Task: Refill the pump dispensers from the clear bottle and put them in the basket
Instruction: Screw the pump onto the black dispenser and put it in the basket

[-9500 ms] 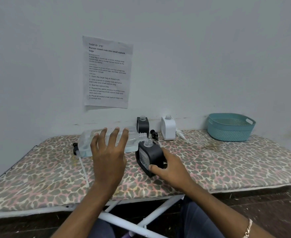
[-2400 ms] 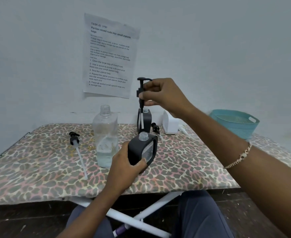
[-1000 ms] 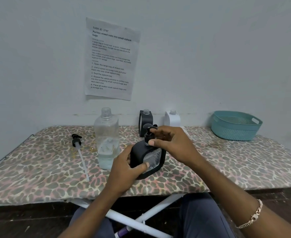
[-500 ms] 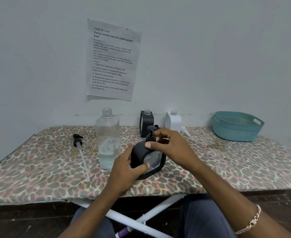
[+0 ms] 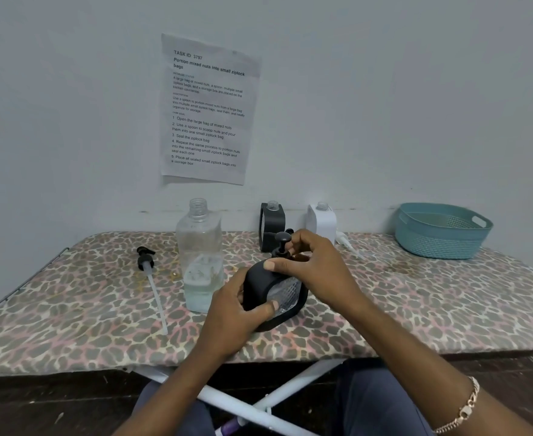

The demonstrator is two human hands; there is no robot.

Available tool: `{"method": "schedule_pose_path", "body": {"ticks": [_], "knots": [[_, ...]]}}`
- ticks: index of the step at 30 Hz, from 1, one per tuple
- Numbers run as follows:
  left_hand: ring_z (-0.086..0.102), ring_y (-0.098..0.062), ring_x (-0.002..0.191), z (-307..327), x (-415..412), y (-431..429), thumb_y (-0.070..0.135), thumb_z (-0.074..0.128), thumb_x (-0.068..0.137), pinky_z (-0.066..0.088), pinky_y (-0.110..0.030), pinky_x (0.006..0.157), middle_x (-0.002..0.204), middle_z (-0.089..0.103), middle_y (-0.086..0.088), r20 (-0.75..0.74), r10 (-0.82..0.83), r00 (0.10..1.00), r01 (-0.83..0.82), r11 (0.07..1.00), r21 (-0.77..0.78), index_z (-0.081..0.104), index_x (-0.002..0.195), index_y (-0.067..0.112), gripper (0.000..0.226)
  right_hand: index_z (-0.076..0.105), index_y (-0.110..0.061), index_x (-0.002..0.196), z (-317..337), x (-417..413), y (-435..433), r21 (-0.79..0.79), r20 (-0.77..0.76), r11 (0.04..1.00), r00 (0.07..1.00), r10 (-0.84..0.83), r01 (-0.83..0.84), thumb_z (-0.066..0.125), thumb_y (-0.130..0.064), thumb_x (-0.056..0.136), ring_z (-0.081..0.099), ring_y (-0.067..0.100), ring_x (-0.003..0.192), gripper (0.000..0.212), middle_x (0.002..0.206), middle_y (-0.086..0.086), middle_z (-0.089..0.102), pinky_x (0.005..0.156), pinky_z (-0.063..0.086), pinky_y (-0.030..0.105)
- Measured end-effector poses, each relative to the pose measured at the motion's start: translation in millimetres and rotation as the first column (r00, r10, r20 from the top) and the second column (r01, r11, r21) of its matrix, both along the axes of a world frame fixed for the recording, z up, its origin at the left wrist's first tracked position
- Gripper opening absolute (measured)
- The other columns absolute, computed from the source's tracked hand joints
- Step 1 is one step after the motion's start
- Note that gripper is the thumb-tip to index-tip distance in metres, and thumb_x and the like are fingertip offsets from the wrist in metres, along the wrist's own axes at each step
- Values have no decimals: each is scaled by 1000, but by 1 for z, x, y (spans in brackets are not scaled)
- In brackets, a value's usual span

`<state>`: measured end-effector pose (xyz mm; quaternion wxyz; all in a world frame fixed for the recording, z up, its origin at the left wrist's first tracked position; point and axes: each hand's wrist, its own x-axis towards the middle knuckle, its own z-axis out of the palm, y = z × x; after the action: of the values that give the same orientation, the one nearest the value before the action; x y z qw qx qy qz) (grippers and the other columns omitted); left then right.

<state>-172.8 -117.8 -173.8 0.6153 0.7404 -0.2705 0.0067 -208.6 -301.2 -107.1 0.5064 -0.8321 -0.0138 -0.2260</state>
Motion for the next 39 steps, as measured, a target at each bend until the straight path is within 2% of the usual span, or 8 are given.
{"method": "schedule_pose_path", "body": {"ticks": [3,8,11,14,19,22,25,39], "knots": [[77,-16,97,-1,1,0,10,82,86,63,-52,86,106,78,6,6,1,1000,-1,1000,1,65,120,44,51,61,-27,95,-2,-1,5,-45,-22,999,1000,-16,15,87,-49,78,64,10,89,38,97,-2,65,77,52,18],[76,-15,97,-1,0,0,7,82,86,63,-50,87,105,78,5,2,3,1000,-3,1000,-1,66,121,35,47,74,-25,121,7,0,-10,67,-109,965,960,260,-253,72,-20,96,67,9,118,26,122,-5,74,109,51,45],[76,-14,97,-1,0,0,7,82,87,63,-48,87,105,78,6,4,5,1000,-5,1000,3,66,122,33,46,80,-20,105,5,1,-14,69,-71,970,968,240,-235,79,-19,90,72,15,110,14,112,0,77,106,53,49],[76,-14,97,-1,0,0,7,82,87,63,-48,87,106,78,7,-2,10,1000,-10,1000,4,66,123,34,48,74,-20,90,0,3,-5,69,-19,994,996,83,-81,91,-35,76,73,17,100,27,105,1,76,98,57,50],[76,-17,98,-2,1,0,13,82,85,63,-53,86,106,78,5,0,8,1000,-8,1000,7,66,122,40,49,68,-25,100,-3,0,7,-13,-19,1000,1000,-17,17,89,-47,77,68,15,96,38,101,-2,70,91,58,42],[76,-16,100,-2,2,0,15,81,84,63,-53,88,108,78,4,-3,4,1000,-4,1000,2,66,123,38,47,71,-26,118,4,0,-2,0,-90,990,985,144,-144,79,-34,91,67,8,114,29,118,-8,73,107,51,43],[76,-17,101,-3,3,0,15,81,85,62,-53,89,109,78,3,5,-1,1000,1,1000,7,66,124,34,46,76,-19,120,7,-1,-10,39,-102,965,959,263,-261,70,-16,98,67,8,119,23,121,-6,75,111,50,45],[76,-11,86,-3,-4,-1,17,85,84,62,-43,77,97,77,10,105,97,990,-104,992,64,66,120,33,44,81,-13,105,-2,2,-1,139,-16,979,988,156,-152,79,-7,89,74,12,105,17,102,-4,81,104,56,44]]}}
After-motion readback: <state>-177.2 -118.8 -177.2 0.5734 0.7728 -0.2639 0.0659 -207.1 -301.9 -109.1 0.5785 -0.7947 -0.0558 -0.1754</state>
